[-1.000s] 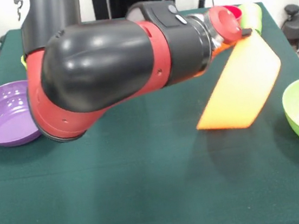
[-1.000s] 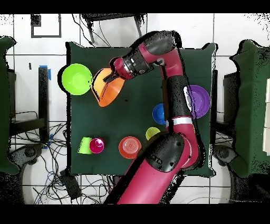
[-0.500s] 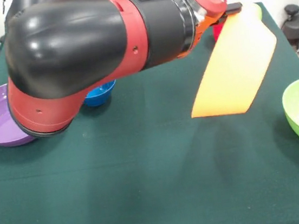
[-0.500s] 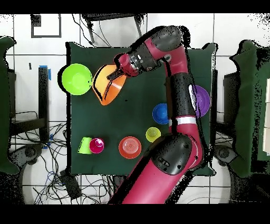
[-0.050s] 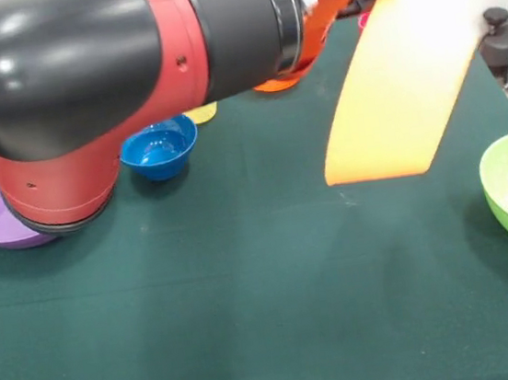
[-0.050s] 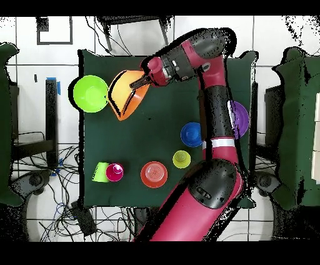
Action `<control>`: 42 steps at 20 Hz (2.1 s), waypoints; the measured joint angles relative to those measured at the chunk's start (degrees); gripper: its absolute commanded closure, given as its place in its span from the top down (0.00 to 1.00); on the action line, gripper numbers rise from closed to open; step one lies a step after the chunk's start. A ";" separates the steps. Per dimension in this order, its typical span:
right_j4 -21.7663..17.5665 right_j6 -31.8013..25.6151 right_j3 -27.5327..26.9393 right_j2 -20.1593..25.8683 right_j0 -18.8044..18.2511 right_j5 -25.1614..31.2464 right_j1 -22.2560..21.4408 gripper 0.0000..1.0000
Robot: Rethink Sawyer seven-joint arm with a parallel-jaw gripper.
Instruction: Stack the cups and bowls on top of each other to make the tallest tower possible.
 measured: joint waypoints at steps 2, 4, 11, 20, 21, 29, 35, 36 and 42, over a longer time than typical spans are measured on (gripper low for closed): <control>1.50 0.00 -0.02 1.32 0.04 0.01 0.08 0.00; 2.48 -0.19 -0.30 2.94 0.35 0.02 0.26 0.00; 3.72 -3.81 -2.41 8.12 2.19 0.02 1.47 0.00; 4.77 -15.41 -4.98 13.82 5.00 -2.36 3.87 0.00; 4.88 -16.88 -5.13 14.33 5.23 -2.92 4.25 0.00; 5.42 -22.83 -5.35 16.83 5.84 -5.75 6.69 0.00; 5.67 -24.93 -6.05 18.02 6.03 -6.11 8.28 0.00; 5.67 -25.31 -6.22 18.21 6.07 -6.11 8.50 0.00; 5.94 -27.66 -6.89 19.22 6.17 -6.11 9.69 0.00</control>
